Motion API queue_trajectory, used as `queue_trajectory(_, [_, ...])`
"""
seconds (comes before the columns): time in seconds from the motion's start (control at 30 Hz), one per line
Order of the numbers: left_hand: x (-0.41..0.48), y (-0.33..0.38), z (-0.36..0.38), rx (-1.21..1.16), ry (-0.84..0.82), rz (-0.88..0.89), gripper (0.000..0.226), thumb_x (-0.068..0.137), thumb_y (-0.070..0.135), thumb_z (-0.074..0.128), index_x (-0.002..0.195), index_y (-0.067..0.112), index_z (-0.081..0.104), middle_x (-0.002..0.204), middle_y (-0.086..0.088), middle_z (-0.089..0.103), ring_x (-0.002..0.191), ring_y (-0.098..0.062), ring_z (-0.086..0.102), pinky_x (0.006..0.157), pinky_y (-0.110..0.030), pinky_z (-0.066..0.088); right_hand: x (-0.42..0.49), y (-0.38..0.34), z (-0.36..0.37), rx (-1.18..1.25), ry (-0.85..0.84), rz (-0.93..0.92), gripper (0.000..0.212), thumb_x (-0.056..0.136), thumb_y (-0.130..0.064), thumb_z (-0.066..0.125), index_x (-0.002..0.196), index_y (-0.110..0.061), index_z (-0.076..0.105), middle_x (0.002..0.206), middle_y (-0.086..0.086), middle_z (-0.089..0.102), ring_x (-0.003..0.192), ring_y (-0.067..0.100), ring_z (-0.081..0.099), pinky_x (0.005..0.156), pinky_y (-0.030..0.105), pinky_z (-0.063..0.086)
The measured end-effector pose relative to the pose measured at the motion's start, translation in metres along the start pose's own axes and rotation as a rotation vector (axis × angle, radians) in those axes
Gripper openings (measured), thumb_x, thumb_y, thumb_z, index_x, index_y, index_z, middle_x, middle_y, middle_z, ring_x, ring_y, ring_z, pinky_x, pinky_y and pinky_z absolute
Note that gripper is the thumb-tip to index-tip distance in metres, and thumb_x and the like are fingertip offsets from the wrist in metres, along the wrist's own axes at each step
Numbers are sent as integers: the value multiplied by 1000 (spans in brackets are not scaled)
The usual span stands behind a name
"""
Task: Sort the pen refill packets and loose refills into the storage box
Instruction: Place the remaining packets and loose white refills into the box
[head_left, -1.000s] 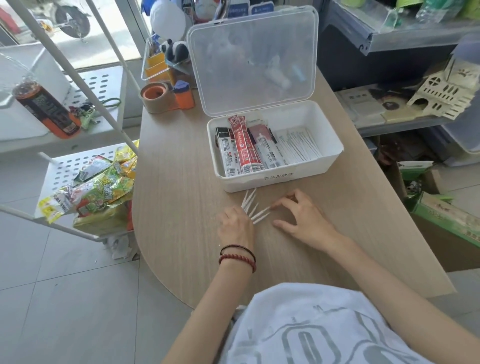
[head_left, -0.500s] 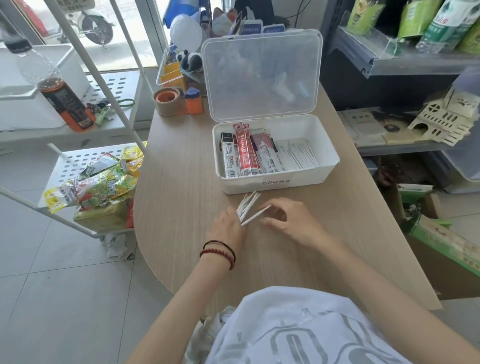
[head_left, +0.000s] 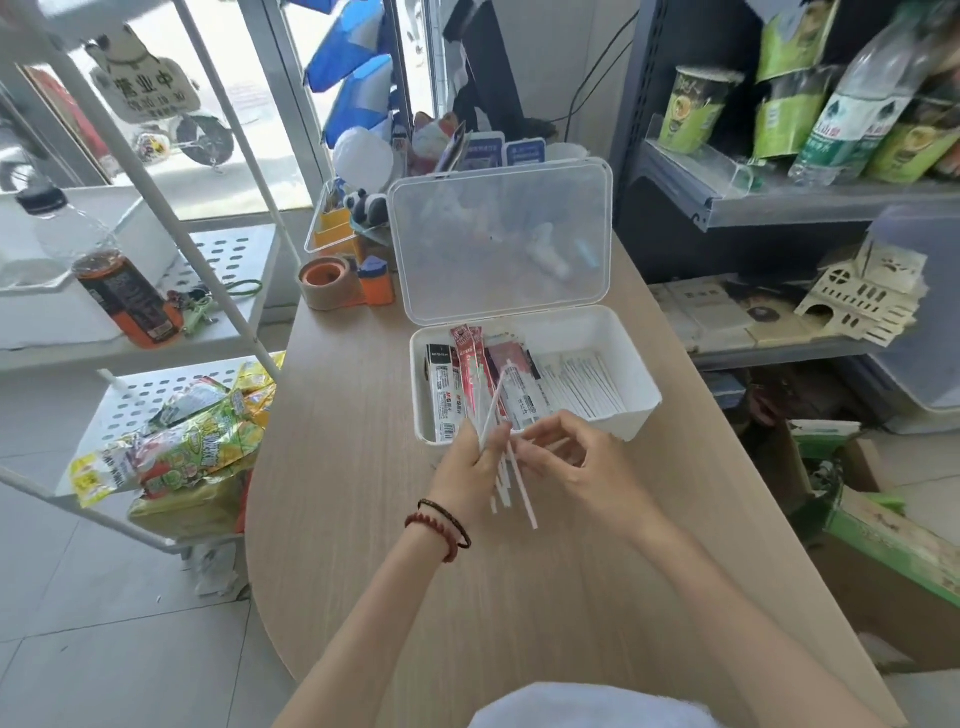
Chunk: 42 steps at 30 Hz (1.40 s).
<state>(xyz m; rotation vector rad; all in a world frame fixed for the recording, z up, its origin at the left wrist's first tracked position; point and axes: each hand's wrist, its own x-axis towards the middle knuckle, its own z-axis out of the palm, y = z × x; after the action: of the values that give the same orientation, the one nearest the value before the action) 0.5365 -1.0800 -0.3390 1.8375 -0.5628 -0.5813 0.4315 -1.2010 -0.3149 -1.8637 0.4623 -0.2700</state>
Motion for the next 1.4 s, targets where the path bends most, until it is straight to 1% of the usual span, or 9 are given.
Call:
queue_trajectory(0.17, [19,17,5,-159,-9,15,27,96,41,43,107,21,57,105,2,68,102,-16,63,93,-31,49,10,-4,-8,20,66,21,29,79,-37,78,100,-34,59,89,-8,70,75,2,66,67,14,50])
queue_trajectory(0.27, [28,27,9,-171,37,68,34,97,35,42,120,12,51,106,7,63,103,-10,59,79,-12,47,14,-6,-7,65,149,16,35,79,-30,79,104,-31,55,91,-8,71,75,4,68,68,17,53])
queue_trajectory(0.47, [41,46,10,-166,-49,110,27,102,25,34,117,6,46,82,22,70,78,9,66,56,-12,48,31,-8,-13,-72,225,39,38,80,-36,77,101,-36,45,94,-13,68,66,1,65,57,14,48])
queue_trajectory(0.6, [57,46,12,-141,-48,143,36,101,33,32,121,10,52,107,10,69,105,3,61,87,-9,44,45,-10,-18,-173,220,30,33,84,-28,74,107,-27,50,92,-17,66,63,-4,62,55,9,46])
queue_trajectory(0.67, [63,49,14,-79,-50,177,38,101,32,30,120,12,57,105,18,65,101,12,56,88,-6,39,52,-9,-19,-253,204,6,21,87,-20,72,101,-24,57,95,-14,65,61,-3,60,56,8,46])
queue_trajectory(0.83, [88,32,15,71,-43,168,54,94,56,24,112,23,62,109,8,62,88,1,64,77,-15,48,76,3,-30,-366,234,27,9,87,-30,71,89,-22,68,96,-10,61,66,-1,58,59,8,44])
queue_trajectory(1.0, [102,33,8,-223,-162,-1,24,100,31,35,111,14,46,108,-6,67,73,-18,72,54,-28,58,91,27,-36,-423,286,182,9,88,-26,70,92,-18,70,87,-7,70,75,7,65,64,19,50])
queue_trajectory(1.17, [121,44,12,-324,-172,14,24,100,26,38,108,6,47,102,-2,69,86,-23,71,76,-45,57,102,29,-27,-539,383,313,17,87,-45,67,90,-28,71,83,-15,70,74,3,62,53,18,41])
queue_trajectory(1.4, [123,20,20,-424,-90,8,19,99,23,40,103,13,57,86,-3,69,90,-24,70,80,-40,58,112,37,-23,-709,364,465,15,84,-44,70,89,-31,72,84,-16,72,79,8,66,60,23,46])
